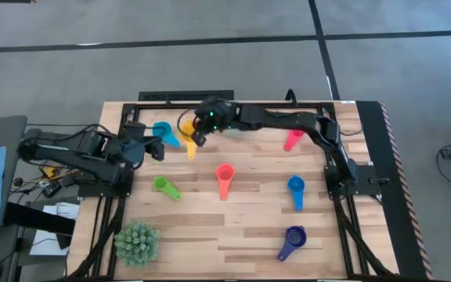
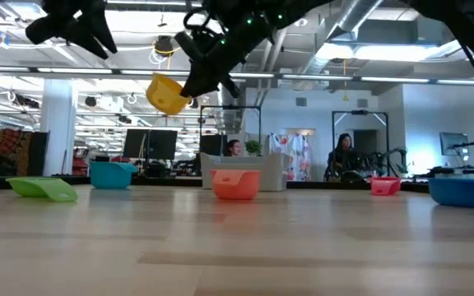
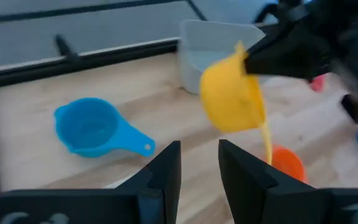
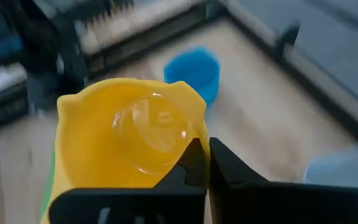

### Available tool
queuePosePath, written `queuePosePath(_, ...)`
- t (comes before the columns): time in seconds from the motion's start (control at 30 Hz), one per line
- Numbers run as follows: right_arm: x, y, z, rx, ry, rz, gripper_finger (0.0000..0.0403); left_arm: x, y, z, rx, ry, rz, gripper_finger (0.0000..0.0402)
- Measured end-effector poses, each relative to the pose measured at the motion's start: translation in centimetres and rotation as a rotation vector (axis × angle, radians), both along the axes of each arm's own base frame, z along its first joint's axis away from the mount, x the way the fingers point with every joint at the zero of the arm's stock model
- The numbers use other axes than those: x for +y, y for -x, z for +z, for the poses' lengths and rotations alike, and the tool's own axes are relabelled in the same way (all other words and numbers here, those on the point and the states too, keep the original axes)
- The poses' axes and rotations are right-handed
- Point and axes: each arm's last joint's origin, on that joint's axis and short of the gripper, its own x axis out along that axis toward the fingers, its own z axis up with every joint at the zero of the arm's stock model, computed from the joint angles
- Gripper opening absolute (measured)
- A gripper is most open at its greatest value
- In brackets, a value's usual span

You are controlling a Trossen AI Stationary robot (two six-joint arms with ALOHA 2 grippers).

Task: Nest measuring cups in basket
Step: Stack the yellow measuring cup on the light blue measuring cup

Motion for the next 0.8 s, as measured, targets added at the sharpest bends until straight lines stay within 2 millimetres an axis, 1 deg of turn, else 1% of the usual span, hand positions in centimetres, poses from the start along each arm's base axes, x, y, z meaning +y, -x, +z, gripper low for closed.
queuePosePath(0.07, -1.3, 0.1, -0.2, -0.012, 0.017, 0.007, 0.0016, 0.4, 0.2, 0.0, -0.008, 0.012, 0.044, 0.0085)
queuePosePath(0.17, -2.8, 0.1, -1.1, -0.001, 0.023, 0.048, 0.0017, 0.7, 0.1, -0.1, -0.022, 0.03, 0.087, 0.0077)
queuePosePath(0.3, -4.5, 0.3, -1.5, -0.016, 0.044, 0.098, 0.0008, 0.7, -0.5, -0.5, -0.011, 0.055, 0.108, 0.0073)
queuePosePath(0.37, -4.9, -0.3, -2.0, -0.056, 0.065, 0.126, 0.0008, 0.7, -0.8, -0.8, -0.017, 0.082, 0.129, 0.0073)
queuePosePath(0.43, -5.6, -0.1, -3.0, -0.033, 0.028, 0.153, 0.0011, 0.7, -1.2, -1.0, -0.035, 0.112, 0.155, 0.0073)
queuePosePath(0.5, -5.9, -1.0, -4.0, -0.042, 0.033, 0.177, 0.0011, 0.6, -1.7, -1.3, -0.057, 0.137, 0.185, 0.0073)
queuePosePath(0.57, -6.2, -1.4, -4.7, -0.021, 0.002, 0.205, 0.0011, 0.6, -2.2, -1.6, -0.06, 0.156, 0.206, 0.0073)
queuePosePath(0.63, -6.7, -2.2, -5.0, -0.049, 0.011, 0.208, 0.001, 0.5, -2.6, -1.9, -0.044, 0.166, 0.209, 0.0073)
queuePosePath(0.7, -6.9, -2.8, -5.2, -0.041, 0.002, 0.205, 0.0011, 0.5, -2.9, -2.2, -0.021, 0.174, 0.204, 0.0073)
queuePosePath(0.8, -7.3, -3.8, -5.4, -0.066, -0.021, 0.189, 0.0013, 0.7, -3.0, -2.3, 0.0, 0.214, 0.193, 0.0073)
